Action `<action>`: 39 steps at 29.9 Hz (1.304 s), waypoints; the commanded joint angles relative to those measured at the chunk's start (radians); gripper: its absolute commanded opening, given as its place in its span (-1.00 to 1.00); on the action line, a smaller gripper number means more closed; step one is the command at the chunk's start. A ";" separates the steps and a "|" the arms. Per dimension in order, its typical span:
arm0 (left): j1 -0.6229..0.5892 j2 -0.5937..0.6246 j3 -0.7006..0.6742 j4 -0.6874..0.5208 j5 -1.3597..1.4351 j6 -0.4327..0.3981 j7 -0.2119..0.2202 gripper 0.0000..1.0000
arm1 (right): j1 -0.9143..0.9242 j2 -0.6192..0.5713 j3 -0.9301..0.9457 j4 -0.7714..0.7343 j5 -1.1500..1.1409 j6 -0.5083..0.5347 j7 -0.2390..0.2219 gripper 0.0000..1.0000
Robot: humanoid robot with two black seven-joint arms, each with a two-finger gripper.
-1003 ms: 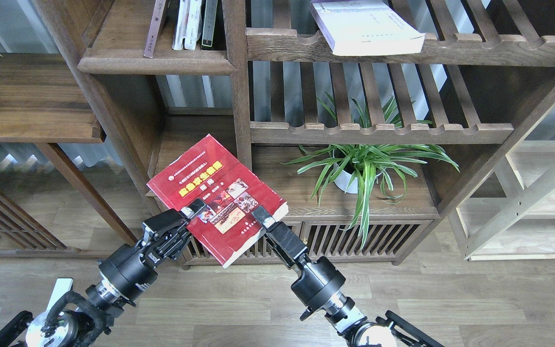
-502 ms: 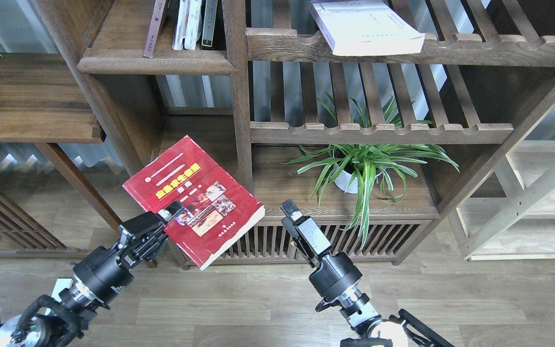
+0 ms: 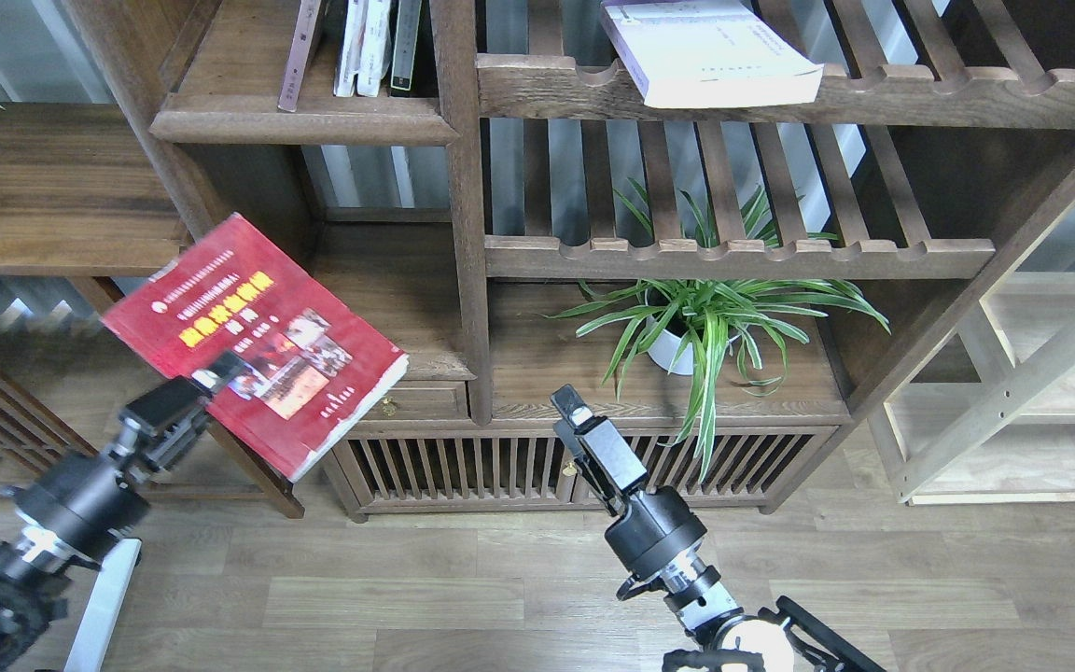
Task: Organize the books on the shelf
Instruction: 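Raise the red book with the left gripper up onto the upper shelf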
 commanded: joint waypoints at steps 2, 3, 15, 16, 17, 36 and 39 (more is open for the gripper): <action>-0.015 0.005 -0.110 -0.012 0.094 0.000 0.000 -0.98 | 0.007 0.000 0.022 -0.034 -0.001 0.000 -0.001 0.99; -0.019 0.006 -0.131 -0.013 0.113 0.000 0.000 -0.97 | 0.007 0.000 0.025 -0.036 -0.001 0.000 -0.001 0.99; -0.150 0.031 -0.298 -0.012 0.366 0.000 0.000 -0.98 | 0.068 0.000 0.037 -0.074 0.009 0.000 0.002 0.99; -0.160 0.032 -0.303 -0.013 0.377 0.000 0.000 -0.98 | 0.070 0.000 0.037 -0.074 0.009 0.000 0.002 0.99; -0.179 0.032 -0.309 -0.012 0.388 0.000 0.000 -0.98 | 0.070 0.000 0.037 -0.076 0.011 0.000 0.002 0.99; -0.460 0.048 -0.277 -0.022 0.512 0.000 0.000 -0.99 | 0.071 0.000 0.058 -0.074 0.012 0.000 0.005 0.99; -0.489 0.049 -0.262 -0.022 0.533 0.000 0.000 -0.99 | 0.071 0.000 0.058 -0.073 0.012 0.000 0.005 0.99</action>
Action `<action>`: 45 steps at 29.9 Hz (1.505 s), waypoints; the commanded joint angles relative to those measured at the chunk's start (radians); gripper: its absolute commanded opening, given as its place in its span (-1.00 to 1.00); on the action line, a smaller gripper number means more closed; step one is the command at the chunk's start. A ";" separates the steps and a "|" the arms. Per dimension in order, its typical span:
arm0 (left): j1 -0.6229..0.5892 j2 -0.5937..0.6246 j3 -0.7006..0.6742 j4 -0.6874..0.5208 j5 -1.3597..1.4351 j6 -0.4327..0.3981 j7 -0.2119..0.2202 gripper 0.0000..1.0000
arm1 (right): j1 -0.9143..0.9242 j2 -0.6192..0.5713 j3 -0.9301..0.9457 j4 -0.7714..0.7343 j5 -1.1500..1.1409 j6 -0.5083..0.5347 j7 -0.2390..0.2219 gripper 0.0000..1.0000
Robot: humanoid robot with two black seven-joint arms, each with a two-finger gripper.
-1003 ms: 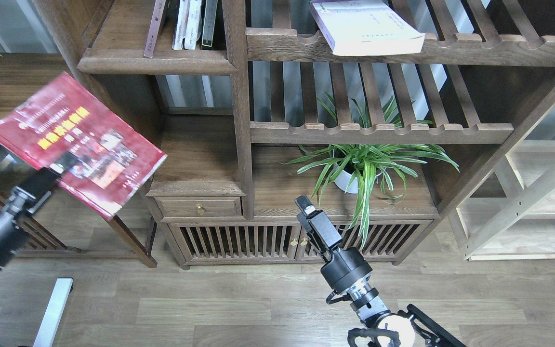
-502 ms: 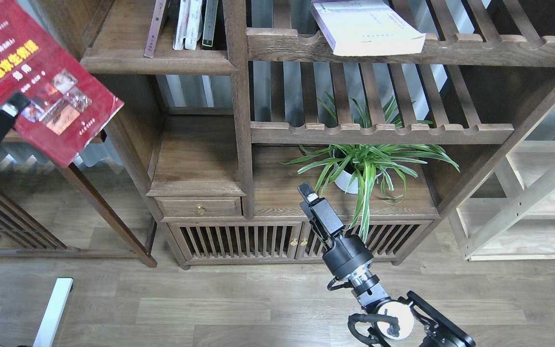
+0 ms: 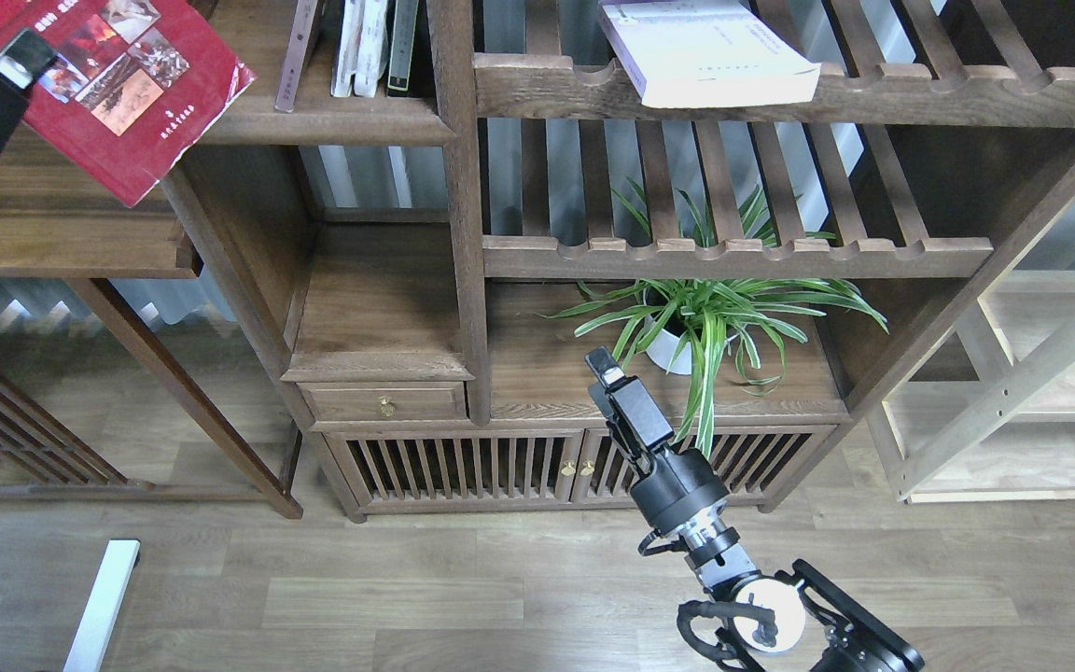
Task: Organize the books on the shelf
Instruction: 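Raise the red book with the left gripper up onto the upper shelf, then push the red book into the upper shelf with the left gripper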
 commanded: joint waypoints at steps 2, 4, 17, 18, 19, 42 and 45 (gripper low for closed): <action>-0.045 0.002 0.028 0.000 0.023 0.000 0.000 -0.99 | 0.000 0.000 0.000 0.003 0.000 0.000 0.000 0.99; -0.064 0.005 0.037 0.000 0.029 0.000 0.000 -0.99 | 0.000 0.000 0.000 0.003 0.000 0.000 -0.001 0.99; -0.180 0.022 0.108 -0.001 0.106 0.000 0.000 -0.98 | 0.018 0.000 0.000 0.005 0.000 0.000 0.000 0.99; -0.188 0.023 0.109 -0.007 0.111 0.000 0.000 -0.98 | 0.020 0.000 0.000 0.005 0.002 0.000 0.000 0.99; -0.194 0.022 0.109 -0.011 0.114 0.000 0.000 -0.98 | 0.021 0.000 0.000 0.005 0.003 0.000 0.000 0.99; -0.230 0.091 0.155 -0.052 0.210 0.282 0.000 -0.98 | 0.038 0.000 0.109 0.005 0.029 0.000 0.000 0.99; -0.236 0.092 0.181 -0.057 0.213 0.303 0.000 -0.98 | 0.043 0.000 0.109 0.008 0.029 0.000 0.000 0.99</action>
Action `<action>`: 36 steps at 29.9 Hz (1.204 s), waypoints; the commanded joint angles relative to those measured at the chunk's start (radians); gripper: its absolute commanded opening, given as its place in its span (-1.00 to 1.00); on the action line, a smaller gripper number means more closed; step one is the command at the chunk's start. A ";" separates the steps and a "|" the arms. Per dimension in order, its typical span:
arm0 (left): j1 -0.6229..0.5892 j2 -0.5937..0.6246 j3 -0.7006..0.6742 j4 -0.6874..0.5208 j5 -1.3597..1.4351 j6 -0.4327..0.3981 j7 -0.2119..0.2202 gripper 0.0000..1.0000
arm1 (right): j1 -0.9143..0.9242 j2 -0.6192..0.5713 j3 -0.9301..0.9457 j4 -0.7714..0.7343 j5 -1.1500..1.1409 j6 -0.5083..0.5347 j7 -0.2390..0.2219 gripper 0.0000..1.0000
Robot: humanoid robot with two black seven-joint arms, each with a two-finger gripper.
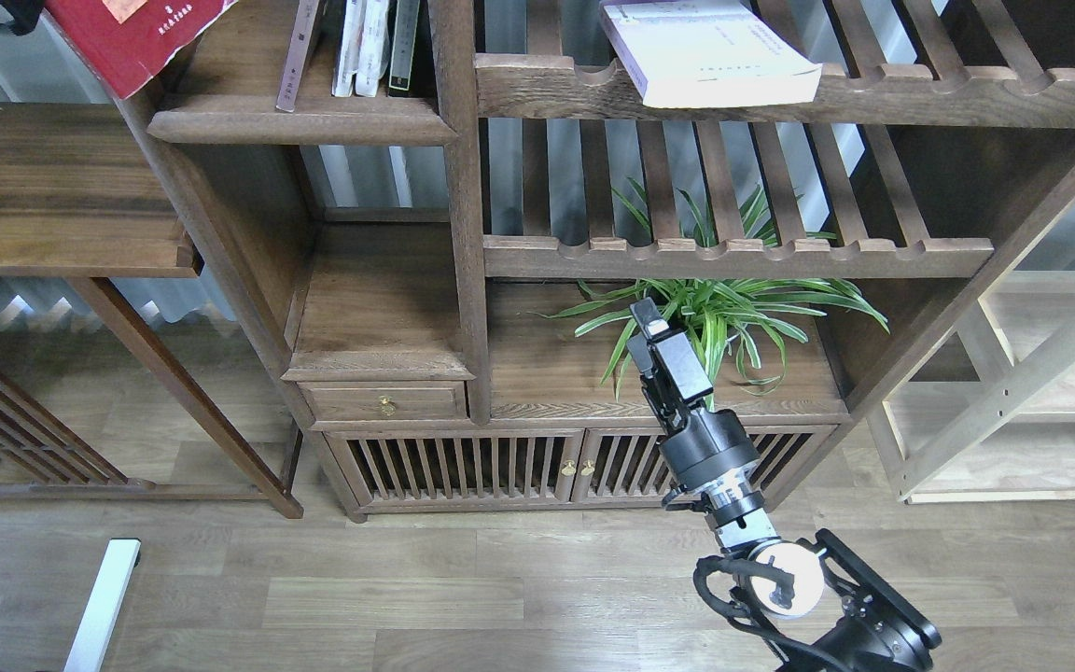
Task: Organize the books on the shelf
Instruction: 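Push the red book into the upper shelf with the left gripper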
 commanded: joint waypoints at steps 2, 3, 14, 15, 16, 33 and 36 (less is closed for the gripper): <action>-0.017 0.000 0.040 -0.004 0.014 0.023 0.000 -0.98 | 0.005 0.000 0.001 0.005 0.001 0.000 0.000 0.99; -0.019 0.000 0.045 -0.004 0.023 0.026 0.000 -0.98 | 0.005 0.000 0.001 0.005 0.003 0.000 0.000 0.99; -0.154 -0.026 0.215 0.074 0.090 0.187 0.000 -0.97 | 0.005 0.000 0.020 0.022 0.029 0.000 -0.006 0.99; -0.168 -0.033 0.225 0.093 0.090 0.196 0.000 -0.97 | 0.007 0.000 0.020 0.022 0.029 0.000 -0.006 0.99; -0.181 -0.042 0.238 0.106 0.090 0.201 0.000 -0.97 | 0.007 0.000 0.022 0.022 0.029 0.000 -0.006 0.99; -0.442 -0.082 0.394 0.392 0.090 0.229 0.000 -0.97 | -0.003 0.000 0.079 0.062 0.098 0.000 -0.005 0.99; -0.459 -0.110 0.417 0.435 0.090 0.229 0.000 -0.97 | -0.003 0.000 0.096 0.068 0.113 0.000 -0.006 0.99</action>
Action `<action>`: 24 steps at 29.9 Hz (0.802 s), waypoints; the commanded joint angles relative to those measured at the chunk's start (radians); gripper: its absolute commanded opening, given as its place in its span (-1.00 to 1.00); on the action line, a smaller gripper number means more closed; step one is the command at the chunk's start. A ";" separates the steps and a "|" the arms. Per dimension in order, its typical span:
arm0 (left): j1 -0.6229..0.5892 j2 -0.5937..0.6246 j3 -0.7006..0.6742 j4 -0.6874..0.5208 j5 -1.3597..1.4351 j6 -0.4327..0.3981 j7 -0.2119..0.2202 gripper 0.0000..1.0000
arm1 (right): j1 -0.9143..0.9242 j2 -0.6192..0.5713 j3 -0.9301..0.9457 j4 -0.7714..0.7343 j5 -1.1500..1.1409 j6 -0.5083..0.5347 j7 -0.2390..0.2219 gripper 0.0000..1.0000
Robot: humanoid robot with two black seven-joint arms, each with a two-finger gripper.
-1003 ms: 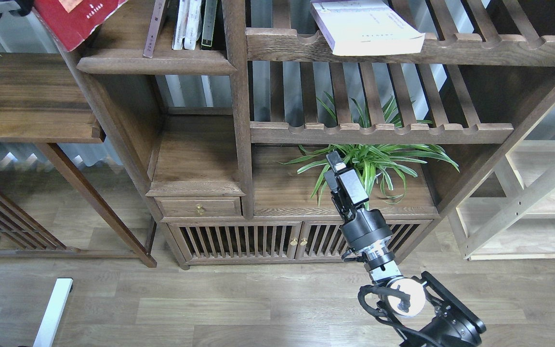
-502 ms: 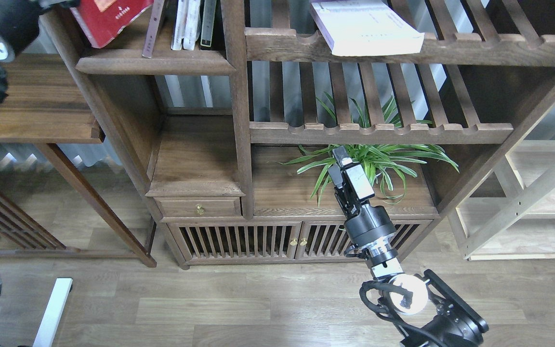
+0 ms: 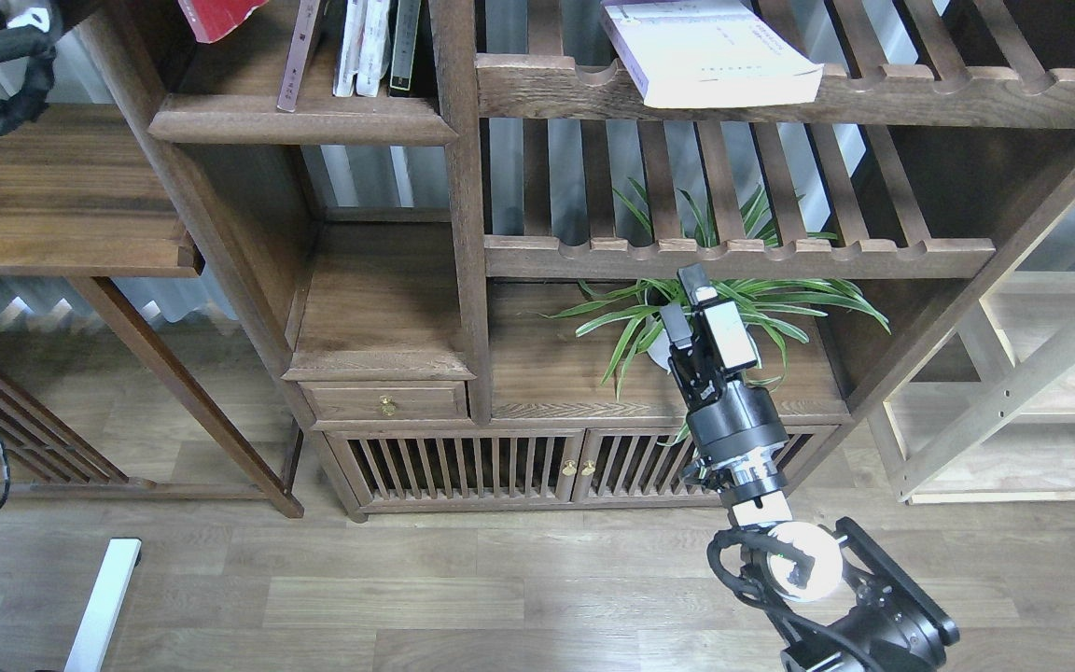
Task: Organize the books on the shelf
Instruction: 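Push the red book into the upper shelf with the left gripper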
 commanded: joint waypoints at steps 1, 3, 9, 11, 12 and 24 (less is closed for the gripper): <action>-0.024 -0.036 0.024 0.053 0.001 0.000 0.000 -0.97 | -0.001 -0.005 0.019 0.009 0.020 0.000 0.000 0.99; -0.034 -0.053 0.033 0.080 0.001 0.000 0.000 -0.97 | -0.001 -0.018 0.024 0.012 0.033 0.000 0.000 0.99; -0.099 -0.081 0.081 0.167 -0.001 0.000 0.000 -0.97 | -0.003 -0.066 0.034 0.015 0.072 0.000 0.000 0.99; -0.103 -0.082 0.090 0.184 -0.009 -0.002 0.000 -0.96 | -0.003 -0.071 0.034 0.015 0.081 0.000 0.000 0.99; -0.103 -0.082 0.093 0.189 -0.010 -0.002 0.000 -0.94 | -0.003 -0.075 0.034 0.015 0.087 0.000 0.000 0.99; -0.090 -0.096 0.178 0.173 -0.021 0.001 0.000 -0.06 | -0.003 -0.077 0.036 0.015 0.093 0.000 0.002 0.99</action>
